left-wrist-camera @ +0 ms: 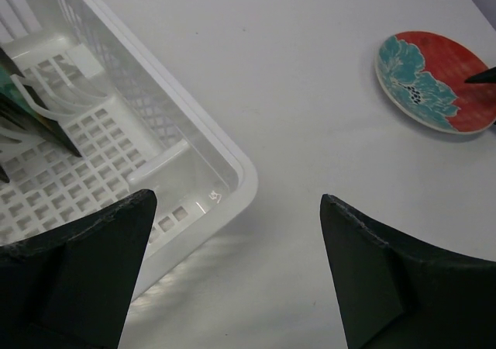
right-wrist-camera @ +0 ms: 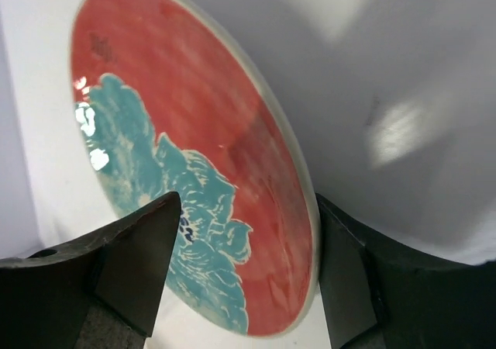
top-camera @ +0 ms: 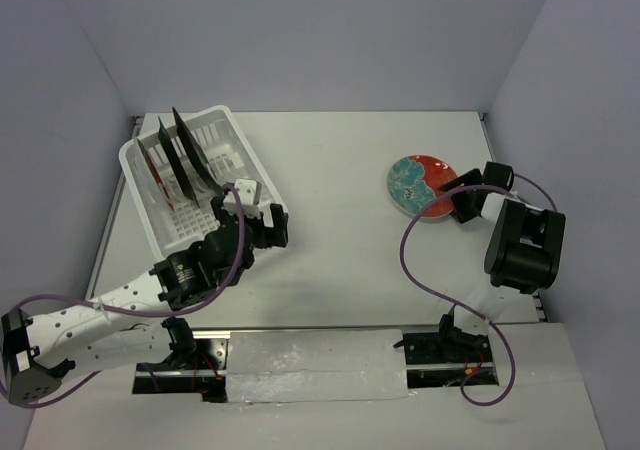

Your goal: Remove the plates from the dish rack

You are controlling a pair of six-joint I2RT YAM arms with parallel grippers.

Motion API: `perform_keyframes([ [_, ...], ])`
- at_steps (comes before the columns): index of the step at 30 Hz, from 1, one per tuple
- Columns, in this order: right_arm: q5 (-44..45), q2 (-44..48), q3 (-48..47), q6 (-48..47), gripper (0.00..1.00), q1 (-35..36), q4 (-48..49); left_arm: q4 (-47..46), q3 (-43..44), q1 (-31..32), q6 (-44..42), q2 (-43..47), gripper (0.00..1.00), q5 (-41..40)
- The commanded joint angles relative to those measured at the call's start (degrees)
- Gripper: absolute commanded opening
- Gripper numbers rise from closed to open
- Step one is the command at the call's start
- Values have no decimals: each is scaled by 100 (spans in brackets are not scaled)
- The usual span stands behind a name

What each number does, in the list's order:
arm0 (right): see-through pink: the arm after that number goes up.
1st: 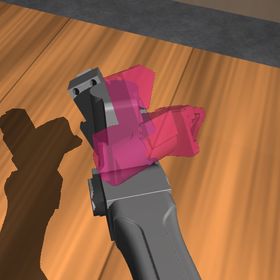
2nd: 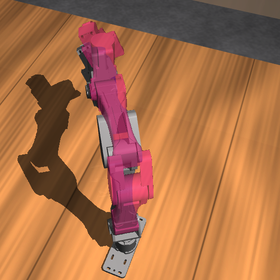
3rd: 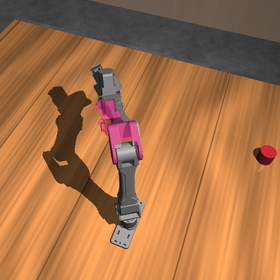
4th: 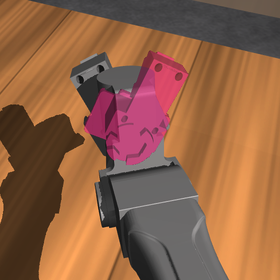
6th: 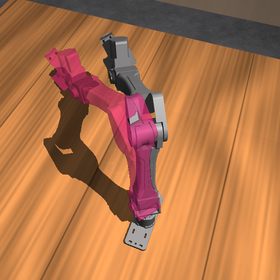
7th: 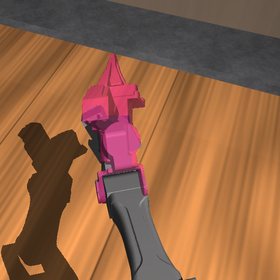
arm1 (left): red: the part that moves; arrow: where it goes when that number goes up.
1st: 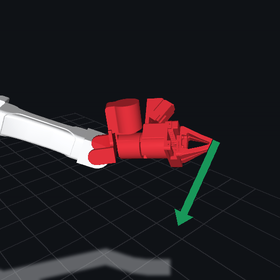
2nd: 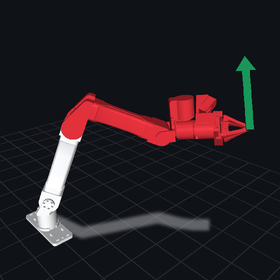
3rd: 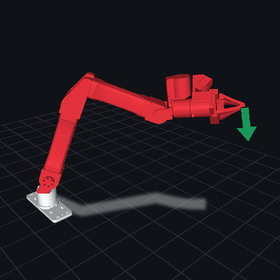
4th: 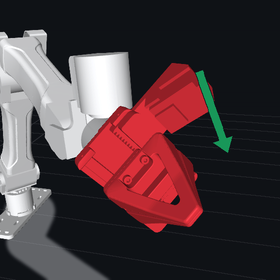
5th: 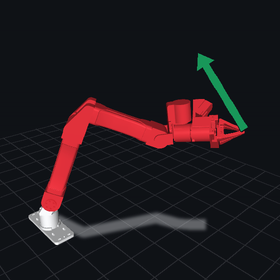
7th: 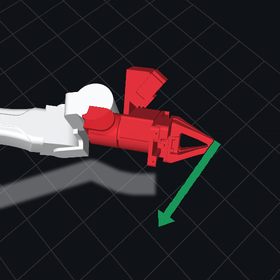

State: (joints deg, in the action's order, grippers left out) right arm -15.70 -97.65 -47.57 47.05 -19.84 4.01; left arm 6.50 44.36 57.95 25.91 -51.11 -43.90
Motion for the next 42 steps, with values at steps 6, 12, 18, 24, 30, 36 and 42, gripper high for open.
perform_keyframes([
  [6,1245,516,-904,164,76,-64,-2668,554,389,23,555,-136,100,-936],
  [12,657,1457,-824,279,74,84,-2529,571,275,23,634,40,95,-1076],
  [18,138,2811,-893,-194,74,1928,-1747,1087,704,14,1063,-468,89,-1569],
  [24,147,3752,-281,-889,69,4424,-982,2346,2120,-617,1408,-1225,83,-1965],
  [30,470,4394,590,-1347,68,5857,-568,2400,2569,-2568,1154,-919,75,-1105],
  [36,375,4447,776,-1365,68,6105,-427,2618,3278,-4201,960,-1364,66,11],
  [42,613,4535,846,-1523,68,6193,-419,2803,3535,-5460,503,-2103,67,865],
])
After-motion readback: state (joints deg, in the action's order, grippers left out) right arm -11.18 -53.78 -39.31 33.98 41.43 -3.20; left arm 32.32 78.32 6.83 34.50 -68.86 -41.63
